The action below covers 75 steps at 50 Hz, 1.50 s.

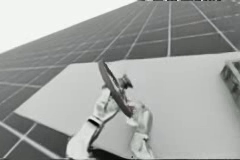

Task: Pick up and drop off the object

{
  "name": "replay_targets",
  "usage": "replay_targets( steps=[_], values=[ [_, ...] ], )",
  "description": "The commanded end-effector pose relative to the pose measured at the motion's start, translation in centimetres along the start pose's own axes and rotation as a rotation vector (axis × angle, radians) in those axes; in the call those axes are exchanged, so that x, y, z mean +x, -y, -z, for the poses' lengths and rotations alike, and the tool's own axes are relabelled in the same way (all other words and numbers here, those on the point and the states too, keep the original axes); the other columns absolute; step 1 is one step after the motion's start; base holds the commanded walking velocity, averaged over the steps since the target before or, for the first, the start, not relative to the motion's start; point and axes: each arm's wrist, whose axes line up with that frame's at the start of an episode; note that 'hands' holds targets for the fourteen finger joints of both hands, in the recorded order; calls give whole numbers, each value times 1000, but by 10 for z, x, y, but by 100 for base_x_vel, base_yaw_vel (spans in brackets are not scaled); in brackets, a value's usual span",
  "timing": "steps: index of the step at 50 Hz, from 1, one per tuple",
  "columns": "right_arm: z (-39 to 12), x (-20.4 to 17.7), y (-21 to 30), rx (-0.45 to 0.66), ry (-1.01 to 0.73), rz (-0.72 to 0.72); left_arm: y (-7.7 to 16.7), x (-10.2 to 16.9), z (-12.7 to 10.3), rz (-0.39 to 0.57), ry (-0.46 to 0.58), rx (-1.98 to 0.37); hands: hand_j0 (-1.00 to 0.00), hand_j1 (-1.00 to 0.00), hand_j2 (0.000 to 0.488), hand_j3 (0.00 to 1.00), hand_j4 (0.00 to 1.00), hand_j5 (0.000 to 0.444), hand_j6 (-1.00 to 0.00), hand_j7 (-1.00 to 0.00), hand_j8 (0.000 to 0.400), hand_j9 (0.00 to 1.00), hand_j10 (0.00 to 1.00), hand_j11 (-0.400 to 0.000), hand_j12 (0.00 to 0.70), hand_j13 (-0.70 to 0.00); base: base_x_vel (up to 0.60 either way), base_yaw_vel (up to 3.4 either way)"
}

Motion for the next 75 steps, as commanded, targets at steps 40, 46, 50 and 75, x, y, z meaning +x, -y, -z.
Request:
replay_targets(
  steps=[40, 46, 50, 75],
  values=[
    [21, 100, 262, 785, -330, 936, -17, 3, 7, -147, -161, 277, 0, 0, 0, 1000, 1000, 0, 0, 0, 0, 1000, 1000, -400, 0, -700, 2, 117],
    [21, 100, 262, 785, -330, 936, -17, 3, 7, -147, -161, 277, 0, 0, 0, 1000, 1000, 0, 0, 0, 0, 1000, 1000, -400, 0, -700, 9, 556],
    [21, 100, 262, 785, -330, 936, -17, 3, 7, -147, -161, 277, 0, 0, 0, 1000, 1000, 0, 0, 0, 0, 1000, 1000, -400, 0, -700, 10, 505],
    [21, 100, 262, 785, -330, 936, -17, 3, 7, -147, -161, 277, 0, 0, 0, 1000, 1000, 0, 0, 0, 0, 1000, 1000, -400, 0, -700, 15, 307]
  ],
)
